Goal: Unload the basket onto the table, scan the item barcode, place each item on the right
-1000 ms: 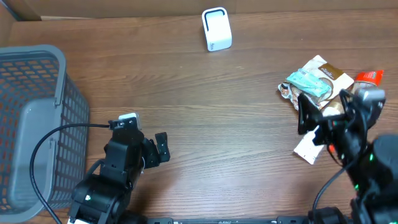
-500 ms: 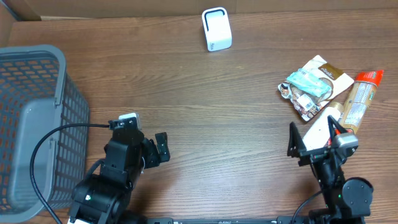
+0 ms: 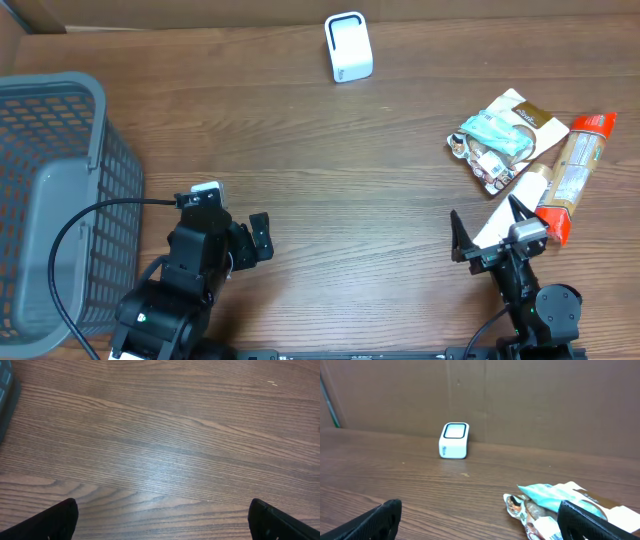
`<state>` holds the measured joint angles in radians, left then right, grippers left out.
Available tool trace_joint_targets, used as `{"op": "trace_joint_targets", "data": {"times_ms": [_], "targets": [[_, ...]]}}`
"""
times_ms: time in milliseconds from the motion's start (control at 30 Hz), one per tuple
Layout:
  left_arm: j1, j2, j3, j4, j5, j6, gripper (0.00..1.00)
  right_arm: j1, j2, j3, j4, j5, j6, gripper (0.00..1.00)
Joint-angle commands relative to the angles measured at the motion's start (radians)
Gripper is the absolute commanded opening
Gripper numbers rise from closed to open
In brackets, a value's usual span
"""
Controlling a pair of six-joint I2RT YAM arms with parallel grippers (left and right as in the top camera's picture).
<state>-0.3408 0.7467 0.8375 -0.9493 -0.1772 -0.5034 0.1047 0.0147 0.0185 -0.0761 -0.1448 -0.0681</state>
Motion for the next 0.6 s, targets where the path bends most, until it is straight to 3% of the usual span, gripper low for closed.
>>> {"op": "trace_joint_targets", "data": {"times_ms": [0,567], "targets": [[0.0,-0.001,0.001,0.004,-0.013,-0.017,1.0,-0.002,-0.012,-0.011,0.003,0.019,-0.011,1.0],[0.0,-0.001,0.001,0.004,-0.013,-0.017,1.0,0.0,-0.012,-0.011,0.004,0.012,-0.011,1.0]]}}
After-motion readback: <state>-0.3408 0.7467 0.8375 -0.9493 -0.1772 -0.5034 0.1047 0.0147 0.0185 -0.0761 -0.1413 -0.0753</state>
